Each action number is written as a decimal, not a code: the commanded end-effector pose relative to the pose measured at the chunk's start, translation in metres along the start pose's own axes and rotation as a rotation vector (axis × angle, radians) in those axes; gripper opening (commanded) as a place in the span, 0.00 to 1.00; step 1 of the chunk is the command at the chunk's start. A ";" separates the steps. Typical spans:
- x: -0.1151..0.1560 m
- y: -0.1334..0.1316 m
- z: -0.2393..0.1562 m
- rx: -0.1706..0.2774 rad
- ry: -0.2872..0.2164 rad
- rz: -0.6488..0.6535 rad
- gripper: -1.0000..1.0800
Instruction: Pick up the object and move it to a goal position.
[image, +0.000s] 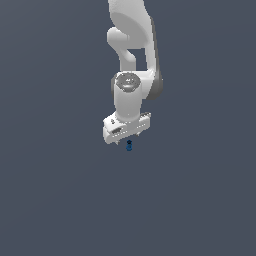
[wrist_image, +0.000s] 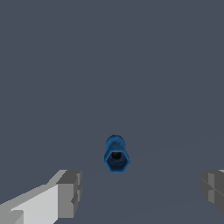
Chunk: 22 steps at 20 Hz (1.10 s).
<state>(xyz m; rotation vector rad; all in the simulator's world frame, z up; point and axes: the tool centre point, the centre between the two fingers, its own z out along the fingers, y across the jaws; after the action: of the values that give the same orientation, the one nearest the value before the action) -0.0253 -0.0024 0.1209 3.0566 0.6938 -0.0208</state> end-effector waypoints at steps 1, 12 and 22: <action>-0.002 -0.003 0.007 0.000 0.004 -0.068 0.96; -0.007 -0.013 0.026 0.002 0.014 -0.241 0.96; -0.007 -0.014 0.033 0.002 0.014 -0.256 0.96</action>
<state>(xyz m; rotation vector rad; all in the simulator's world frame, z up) -0.0379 0.0064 0.0906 2.9499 1.0798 0.0002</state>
